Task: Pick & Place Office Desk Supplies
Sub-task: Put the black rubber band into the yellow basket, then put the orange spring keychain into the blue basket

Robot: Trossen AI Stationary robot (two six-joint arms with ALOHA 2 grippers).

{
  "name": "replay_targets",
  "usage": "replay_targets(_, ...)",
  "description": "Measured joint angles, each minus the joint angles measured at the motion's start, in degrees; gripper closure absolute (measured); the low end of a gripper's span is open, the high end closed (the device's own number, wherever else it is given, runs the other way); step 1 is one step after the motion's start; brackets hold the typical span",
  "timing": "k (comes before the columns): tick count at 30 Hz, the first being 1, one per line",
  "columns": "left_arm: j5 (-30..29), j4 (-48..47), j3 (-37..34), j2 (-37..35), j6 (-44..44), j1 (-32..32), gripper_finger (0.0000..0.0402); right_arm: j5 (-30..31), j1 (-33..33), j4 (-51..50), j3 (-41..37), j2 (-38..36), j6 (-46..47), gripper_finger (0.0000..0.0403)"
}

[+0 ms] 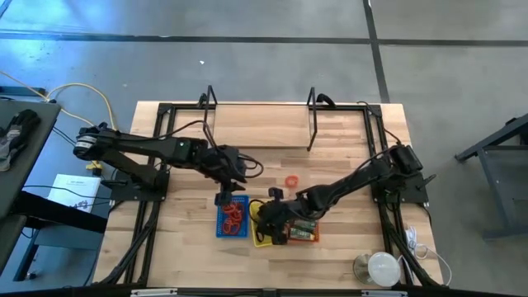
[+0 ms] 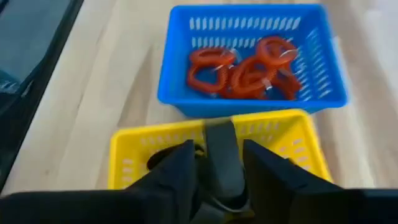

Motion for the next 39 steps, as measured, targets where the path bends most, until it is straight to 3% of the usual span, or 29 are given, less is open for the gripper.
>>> replay_targets(6,0.3,-1.8,0.0,-0.2,1.6,-0.8,0.0291,8.1,1.8,1.3,0.2,0.0,0.5,0.0215)
replay_targets(10,0.5,-3.1,0.0,-0.2,4.0,-1.4,0.0291,14.9,3.2,-0.7,0.9,-0.9,-1.6,0.019)
replay_targets(15,-4.2,-6.8,0.0,-0.2,6.9,-0.5,0.0291,26.4,6.2,-4.8,2.0,-2.9,-1.4,0.0193)
replay_targets(21,-5.3,-7.9,0.0,-0.2,13.0,2.4,0.0291,35.6,10.8,-13.8,2.0,-6.9,8.3,0.0216)
replay_targets(24,0.0,-7.6,0.0,-0.2,19.0,5.5,0.0291,39.9,12.8,-16.6,2.0,-8.5,12.1,0.0224)
replay_targets(28,14.5,-5.6,-0.4,-0.2,26.4,11.4,0.0291,46.3,15.4,-21.6,2.0,-9.6,16.7,0.0225)
replay_targets(32,25.9,6.2,-4.8,-0.2,27.8,16.9,0.0291,48.2,17.6,-27.4,2.0,-10.6,23.3,0.0219)
replay_targets(35,28.0,16.4,-9.9,-0.2,28.9,18.6,0.0291,48.1,18.9,-31.5,2.0,-10.8,28.7,0.0218)
replay_targets(39,22.8,28.1,-16.0,-0.2,29.3,18.5,0.0291,48.2,20.2,-36.1,2.0,-10.9,33.6,0.0217)
